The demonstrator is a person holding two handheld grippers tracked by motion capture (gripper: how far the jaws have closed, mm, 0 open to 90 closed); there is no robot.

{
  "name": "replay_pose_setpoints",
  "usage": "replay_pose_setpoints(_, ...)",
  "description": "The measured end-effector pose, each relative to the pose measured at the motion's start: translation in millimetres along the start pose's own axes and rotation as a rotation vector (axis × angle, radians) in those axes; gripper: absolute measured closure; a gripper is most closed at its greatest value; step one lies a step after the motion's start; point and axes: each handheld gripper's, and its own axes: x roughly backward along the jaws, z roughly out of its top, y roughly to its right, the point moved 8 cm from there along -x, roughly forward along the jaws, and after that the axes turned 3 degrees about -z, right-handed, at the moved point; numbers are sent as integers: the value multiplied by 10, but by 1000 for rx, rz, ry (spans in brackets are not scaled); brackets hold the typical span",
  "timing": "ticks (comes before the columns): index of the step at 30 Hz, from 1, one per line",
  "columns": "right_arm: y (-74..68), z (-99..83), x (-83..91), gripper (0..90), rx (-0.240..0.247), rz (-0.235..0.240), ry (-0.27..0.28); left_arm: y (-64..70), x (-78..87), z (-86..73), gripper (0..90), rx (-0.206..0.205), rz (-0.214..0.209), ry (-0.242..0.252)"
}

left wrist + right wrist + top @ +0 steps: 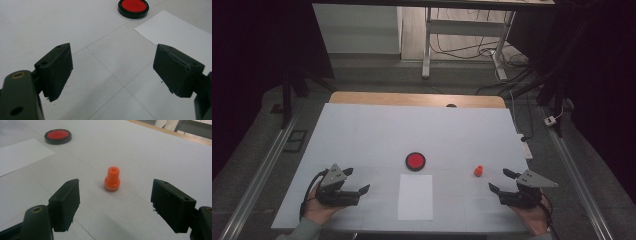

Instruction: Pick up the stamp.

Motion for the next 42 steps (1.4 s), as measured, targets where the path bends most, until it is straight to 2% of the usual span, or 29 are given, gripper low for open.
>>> replay_pose_setpoints(6, -11, 34, 13, 242, 5, 4, 6, -16, 7, 1, 162, 2, 1, 2)
replay_pose_setpoints(11, -18, 19, -1, 248, 8, 4, -6, -45, 16, 3, 163, 10, 9, 5)
replay_pose_setpoints(22, -42, 44, -27, 257, 9, 11, -24, -43, 7, 0, 167, 1, 12, -5)
replay_pose_setpoints(29, -53, 156, -70, 263, 11, 8, -38, -59, -7, -6, 168, -2, 14, -16)
replay_pose_setpoints(36, -42, 404, -158, 269, 15, 1, -54, -63, -33, -10, 168, -3, 8, -26)
replay_pose_setpoints(40, -28, 447, -214, 276, 9, -6, -59, -68, -51, -18, 168, -2, 5, -32)
replay_pose_setpoints(42, -5, 428, -289, 276, -3, -8, -89, -65, -59, -20, 168, -4, 3, -35)
